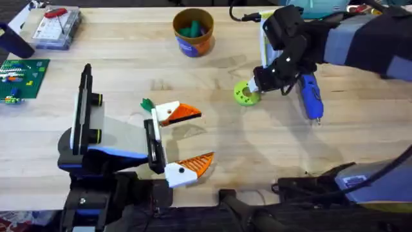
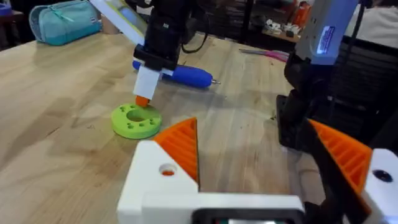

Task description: Pick up the gripper from the table and insert it into the empty holder that is missing its gripper. Then pick up a screw, insert it into the mounting hole, and use the screwdriver to tighten it. Finally, clean up the table by picking up the vegetable and placing it into the bucket.

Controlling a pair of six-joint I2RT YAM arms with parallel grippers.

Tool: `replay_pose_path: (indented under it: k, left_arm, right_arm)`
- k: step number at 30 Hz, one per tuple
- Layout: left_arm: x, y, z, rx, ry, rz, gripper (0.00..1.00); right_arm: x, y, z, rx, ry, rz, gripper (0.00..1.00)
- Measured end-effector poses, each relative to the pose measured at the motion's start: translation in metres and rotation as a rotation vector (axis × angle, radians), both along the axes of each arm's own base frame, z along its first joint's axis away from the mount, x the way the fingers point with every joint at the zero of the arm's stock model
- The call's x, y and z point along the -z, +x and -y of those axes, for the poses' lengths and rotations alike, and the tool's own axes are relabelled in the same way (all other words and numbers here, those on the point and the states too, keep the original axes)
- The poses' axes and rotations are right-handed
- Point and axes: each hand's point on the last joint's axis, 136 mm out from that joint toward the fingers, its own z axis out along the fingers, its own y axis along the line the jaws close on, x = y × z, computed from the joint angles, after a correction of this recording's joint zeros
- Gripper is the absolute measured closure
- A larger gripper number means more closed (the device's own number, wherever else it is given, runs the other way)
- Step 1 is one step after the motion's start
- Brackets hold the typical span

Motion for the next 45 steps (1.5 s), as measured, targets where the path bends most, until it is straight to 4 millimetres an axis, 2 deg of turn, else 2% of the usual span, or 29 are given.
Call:
replay_pose_path:
  k: [10,15,27,33,37,45]
  left_arm:
    - [0.000,0.000,0.000,0.000,0.000,-0.001,0.011]
    - [0.000,0.000,0.000,0.000,0.000,0.000,0.011]
    - [0.000,0.000,0.000,0.000,0.000,0.000,0.011]
    - [0.000,0.000,0.000,0.000,0.000,0.000,0.011]
    - [0.000,0.000,0.000,0.000,0.000,0.000,0.011]
    - [0.000,0.000,0.000,0.000,0.000,-0.001,0.011]
  right_arm:
    - [0.000,0.000,0.000,0.002,0.000,0.000,0.880]
    - [0.000,0.000,0.000,0.005,0.001,-0.001,0.991]
    - [0.000,0.000,0.000,0.005,0.001,-0.001,0.994]
    - [-0.006,-0.009,0.003,0.005,-0.012,-0.036,0.994]
    - [-0.037,-0.008,0.003,0.005,-0.010,-0.031,0.994]
    - [-0.141,0.001,-0.014,-0.055,0.028,0.074,0.994]
